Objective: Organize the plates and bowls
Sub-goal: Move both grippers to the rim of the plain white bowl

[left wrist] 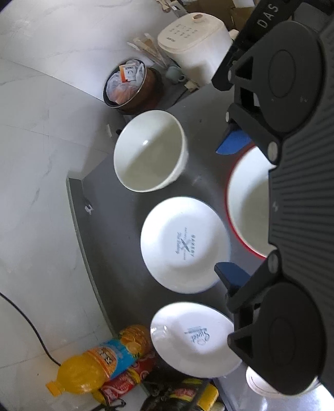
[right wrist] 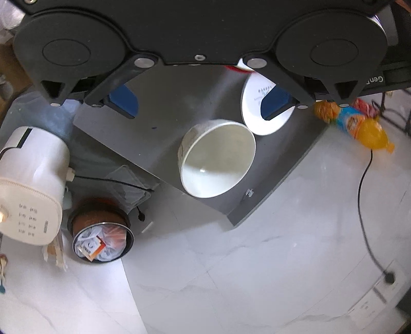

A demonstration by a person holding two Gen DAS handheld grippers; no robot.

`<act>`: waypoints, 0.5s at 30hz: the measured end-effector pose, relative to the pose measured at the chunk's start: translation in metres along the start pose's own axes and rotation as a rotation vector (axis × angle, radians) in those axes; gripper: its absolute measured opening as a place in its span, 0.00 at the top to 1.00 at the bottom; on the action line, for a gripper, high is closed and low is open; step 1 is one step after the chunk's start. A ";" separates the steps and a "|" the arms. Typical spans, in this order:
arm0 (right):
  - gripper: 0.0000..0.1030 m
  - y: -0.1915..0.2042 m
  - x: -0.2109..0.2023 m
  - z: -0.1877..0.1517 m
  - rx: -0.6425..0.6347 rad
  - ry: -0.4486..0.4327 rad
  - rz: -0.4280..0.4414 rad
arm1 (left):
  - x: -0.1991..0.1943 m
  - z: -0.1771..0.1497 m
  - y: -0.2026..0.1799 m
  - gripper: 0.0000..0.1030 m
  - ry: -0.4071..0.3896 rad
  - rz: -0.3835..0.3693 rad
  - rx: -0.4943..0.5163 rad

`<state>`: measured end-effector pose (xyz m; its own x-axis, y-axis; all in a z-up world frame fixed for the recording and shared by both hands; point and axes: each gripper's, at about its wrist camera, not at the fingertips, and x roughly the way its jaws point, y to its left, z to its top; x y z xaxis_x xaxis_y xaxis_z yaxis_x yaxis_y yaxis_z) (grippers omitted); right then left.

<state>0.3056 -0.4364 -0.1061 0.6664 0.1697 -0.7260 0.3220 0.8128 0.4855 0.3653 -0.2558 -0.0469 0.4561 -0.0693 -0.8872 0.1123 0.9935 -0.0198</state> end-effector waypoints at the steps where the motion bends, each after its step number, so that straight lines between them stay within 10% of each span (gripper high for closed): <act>1: 0.00 0.000 0.003 0.002 0.002 0.000 -0.001 | 0.004 0.004 0.000 0.12 0.005 -0.014 -0.007; 15: 0.13 -0.009 0.056 0.041 0.033 0.016 0.031 | 0.062 0.061 0.004 0.12 0.044 -0.054 -0.082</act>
<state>0.3676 -0.4571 -0.1307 0.6658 0.2037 -0.7178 0.3233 0.7882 0.5236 0.4478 -0.2620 -0.0740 0.4118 -0.1202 -0.9033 0.0617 0.9927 -0.1040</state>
